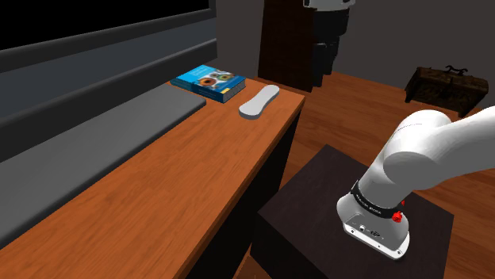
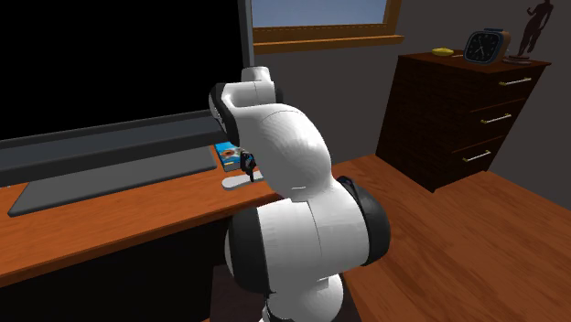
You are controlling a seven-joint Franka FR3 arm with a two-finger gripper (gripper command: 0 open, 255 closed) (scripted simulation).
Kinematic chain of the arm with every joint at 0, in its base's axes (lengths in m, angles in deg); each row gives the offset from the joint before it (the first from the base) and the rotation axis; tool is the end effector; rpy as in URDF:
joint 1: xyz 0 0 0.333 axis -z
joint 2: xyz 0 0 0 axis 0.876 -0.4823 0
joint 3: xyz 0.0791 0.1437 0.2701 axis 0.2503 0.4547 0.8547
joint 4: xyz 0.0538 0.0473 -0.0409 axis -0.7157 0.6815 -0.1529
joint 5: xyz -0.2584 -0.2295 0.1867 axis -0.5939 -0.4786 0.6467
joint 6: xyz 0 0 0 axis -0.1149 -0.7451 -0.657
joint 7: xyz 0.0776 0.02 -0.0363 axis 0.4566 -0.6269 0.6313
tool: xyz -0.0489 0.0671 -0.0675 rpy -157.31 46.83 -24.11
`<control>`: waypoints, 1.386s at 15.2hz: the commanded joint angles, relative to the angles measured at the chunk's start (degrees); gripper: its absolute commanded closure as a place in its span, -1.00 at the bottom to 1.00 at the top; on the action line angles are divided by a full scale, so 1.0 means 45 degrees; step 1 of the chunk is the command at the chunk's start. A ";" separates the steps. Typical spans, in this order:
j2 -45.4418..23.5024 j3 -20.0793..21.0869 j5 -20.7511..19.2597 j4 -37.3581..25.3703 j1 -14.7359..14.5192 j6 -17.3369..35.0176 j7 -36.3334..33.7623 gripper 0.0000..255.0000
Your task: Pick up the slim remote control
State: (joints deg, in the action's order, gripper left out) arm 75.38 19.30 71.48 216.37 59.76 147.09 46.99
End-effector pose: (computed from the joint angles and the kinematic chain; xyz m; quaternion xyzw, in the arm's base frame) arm 0.2944 0.0220 0.5587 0.9908 0.1027 -0.0877 0.0046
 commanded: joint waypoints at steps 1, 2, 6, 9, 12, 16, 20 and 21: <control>0.0000 0.0000 0.0000 0.0000 0.0000 0.0000 0.0000 -1.00; -0.0125 0.0391 0.0402 0.0091 0.0269 0.0348 -0.1261 -1.00; -0.0910 0.1991 0.1788 0.0204 0.1478 0.1936 -0.6138 -1.00; -0.1742 0.3120 0.2475 0.0048 0.2449 0.3235 -0.9701 -1.00; -0.2692 0.4169 0.2814 -0.0263 0.3509 0.4525 -1.3214 -1.00; -0.3878 0.5306 0.2757 -0.0751 0.4900 0.5962 -1.7460 -1.00; -0.4031 0.5435 0.2809 -0.0186 0.4878 0.6678 -1.7457 -1.00; -0.4078 0.5469 0.2820 -0.0051 0.4875 0.6859 -1.7458 -1.00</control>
State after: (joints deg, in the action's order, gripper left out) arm 57.34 43.69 84.14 215.62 81.65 177.06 -31.36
